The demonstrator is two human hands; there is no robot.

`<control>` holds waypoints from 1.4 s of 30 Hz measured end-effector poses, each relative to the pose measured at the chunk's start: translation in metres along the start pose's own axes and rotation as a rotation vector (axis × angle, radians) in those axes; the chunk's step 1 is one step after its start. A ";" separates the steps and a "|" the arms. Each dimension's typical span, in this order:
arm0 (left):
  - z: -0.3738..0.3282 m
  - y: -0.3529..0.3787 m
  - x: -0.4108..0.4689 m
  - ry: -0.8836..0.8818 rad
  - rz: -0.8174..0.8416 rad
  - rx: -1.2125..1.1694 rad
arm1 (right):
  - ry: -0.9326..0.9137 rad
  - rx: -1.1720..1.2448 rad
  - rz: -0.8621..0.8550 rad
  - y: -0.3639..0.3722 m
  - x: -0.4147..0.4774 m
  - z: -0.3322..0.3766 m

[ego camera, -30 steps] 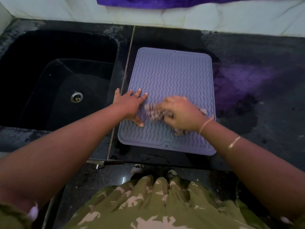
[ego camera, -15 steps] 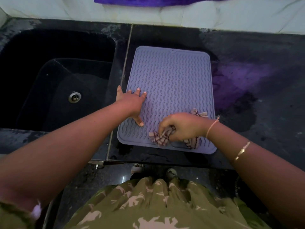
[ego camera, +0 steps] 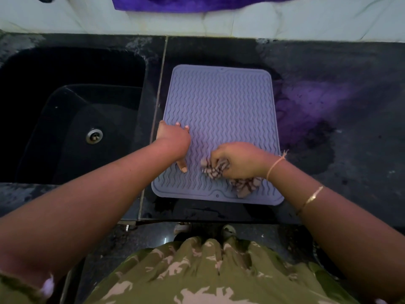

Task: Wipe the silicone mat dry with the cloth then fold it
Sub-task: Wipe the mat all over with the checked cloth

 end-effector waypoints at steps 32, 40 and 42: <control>0.002 -0.063 0.083 0.094 0.030 -0.096 | 0.662 0.189 -0.576 -0.096 0.089 -0.143; -0.006 -0.064 0.089 0.042 0.019 -0.085 | 0.560 -0.166 -0.530 -0.110 0.095 -0.146; -0.008 -0.066 0.089 0.048 0.011 -0.031 | 0.612 -0.106 -0.624 -0.119 0.102 -0.152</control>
Point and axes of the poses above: each hand's wrist, its own x-axis towards the middle knuckle, its own y-axis out of the palm, z = x × y, the point moved 3 cm from there along x, towards the middle knuckle, and after that the axes turned 13 degrees about -y, right-handed, at the moved point
